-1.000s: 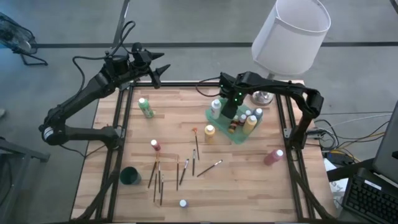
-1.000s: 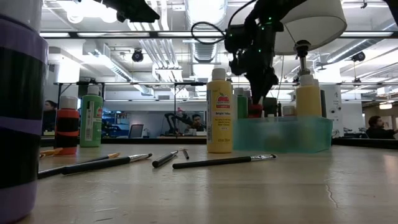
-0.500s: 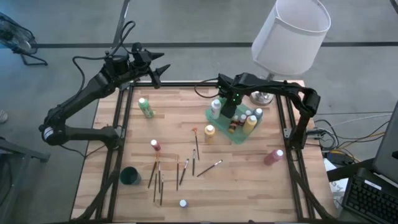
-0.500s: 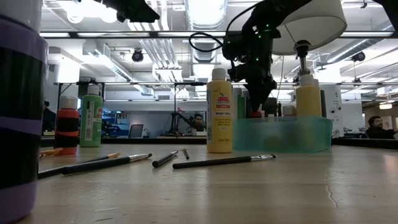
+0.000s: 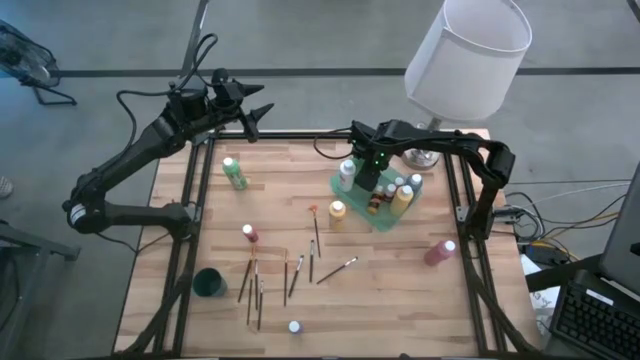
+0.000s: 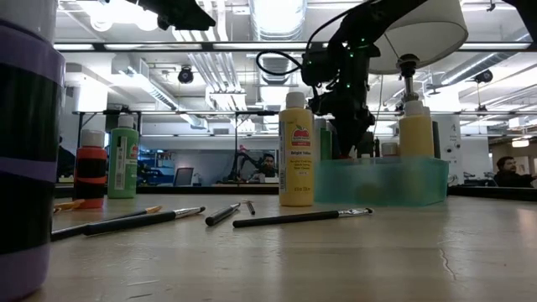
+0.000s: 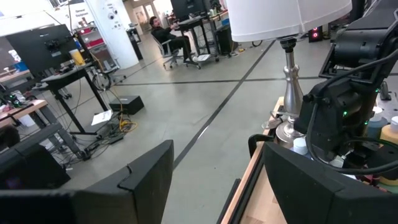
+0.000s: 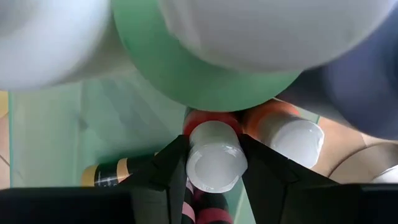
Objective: Pick & Place Paint Supplies
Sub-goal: Adjust the small red paint bottle in the green bin, then remove the small yellow paint bottle from the green bin
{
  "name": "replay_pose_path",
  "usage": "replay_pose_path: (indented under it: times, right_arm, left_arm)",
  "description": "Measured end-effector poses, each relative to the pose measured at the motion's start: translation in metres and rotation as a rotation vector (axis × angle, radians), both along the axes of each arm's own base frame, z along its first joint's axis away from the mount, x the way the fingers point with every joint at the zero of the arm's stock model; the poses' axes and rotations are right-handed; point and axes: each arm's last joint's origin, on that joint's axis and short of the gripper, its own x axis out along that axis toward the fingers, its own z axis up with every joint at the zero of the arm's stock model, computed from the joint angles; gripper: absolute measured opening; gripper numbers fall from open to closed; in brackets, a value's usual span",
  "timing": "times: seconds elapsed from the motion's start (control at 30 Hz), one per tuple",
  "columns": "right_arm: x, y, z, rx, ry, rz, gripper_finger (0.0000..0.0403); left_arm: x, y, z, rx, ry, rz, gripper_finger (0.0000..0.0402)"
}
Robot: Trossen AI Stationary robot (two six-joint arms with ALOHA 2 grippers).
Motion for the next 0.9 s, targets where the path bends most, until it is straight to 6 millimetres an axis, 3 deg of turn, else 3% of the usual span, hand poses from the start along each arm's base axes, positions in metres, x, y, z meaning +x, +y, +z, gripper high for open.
replay_pose_path:
  times: [0.43,0.7,0.9]
  right_arm:
    - [0.003,-0.001,0.01,-0.012,-0.024,-0.001,0.0198]
    - [-0.001,0.003,0.054,-0.023,-0.037,0.031,0.019]
    - [-0.009,0.023,0.093,-0.042,-0.042,0.204,0.0171]
  left_arm:
    - [0.0,0.0,0.0,0.0,0.0,0.0,0.0252]
    - [0.0,0.0,0.0,0.0,0.0,0.0,0.0252]
    - [0.0,0.0,0.0,0.0,0.0,0.0,0.0252]
